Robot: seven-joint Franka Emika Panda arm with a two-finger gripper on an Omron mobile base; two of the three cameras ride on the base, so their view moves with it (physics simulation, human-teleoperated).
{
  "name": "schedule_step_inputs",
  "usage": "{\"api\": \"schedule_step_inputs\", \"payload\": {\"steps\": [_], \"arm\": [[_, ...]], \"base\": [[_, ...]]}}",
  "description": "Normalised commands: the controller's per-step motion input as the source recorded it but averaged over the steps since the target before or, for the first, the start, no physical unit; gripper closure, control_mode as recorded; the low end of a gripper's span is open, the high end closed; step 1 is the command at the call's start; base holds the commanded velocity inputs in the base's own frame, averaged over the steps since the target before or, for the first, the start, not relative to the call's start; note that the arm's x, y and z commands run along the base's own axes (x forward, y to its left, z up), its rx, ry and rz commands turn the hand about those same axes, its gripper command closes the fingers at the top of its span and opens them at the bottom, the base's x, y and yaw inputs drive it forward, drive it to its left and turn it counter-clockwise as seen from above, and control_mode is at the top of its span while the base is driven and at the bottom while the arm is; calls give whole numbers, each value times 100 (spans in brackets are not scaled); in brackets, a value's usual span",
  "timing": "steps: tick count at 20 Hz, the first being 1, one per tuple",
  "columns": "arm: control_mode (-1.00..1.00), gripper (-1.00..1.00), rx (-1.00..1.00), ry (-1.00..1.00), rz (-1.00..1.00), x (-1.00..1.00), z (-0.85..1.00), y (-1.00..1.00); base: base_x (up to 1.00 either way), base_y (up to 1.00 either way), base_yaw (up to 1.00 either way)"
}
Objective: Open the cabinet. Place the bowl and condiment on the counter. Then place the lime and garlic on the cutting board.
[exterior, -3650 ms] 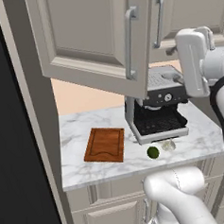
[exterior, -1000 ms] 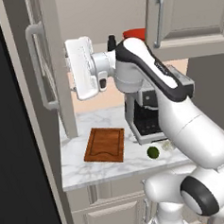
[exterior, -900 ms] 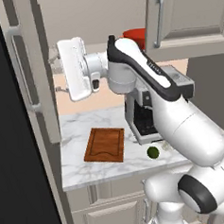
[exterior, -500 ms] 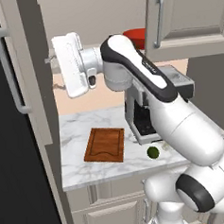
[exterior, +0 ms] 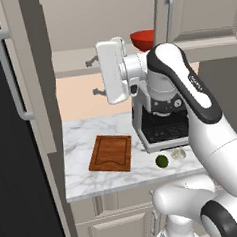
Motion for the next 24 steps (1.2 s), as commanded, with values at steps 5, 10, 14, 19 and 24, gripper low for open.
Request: {"api": "schedule_step_inputs", "payload": {"steps": [5,10,14,19,24], "arm": [[-100,-100,9,-17,-2,-7,-3,-77],[-100,-100,-6,-37,-3,-18,1,-96],[-100,-100,-21,-36,-10,-13,9,-63],[-100,-100,-28,-38,-14,-19,10,-41],[-100,-100,-26,-33,-20,-24,6,-36]], "base": [[0,0,0],[0,0,0],[0,0,0],[0,0,0],[0,0,0]]}}
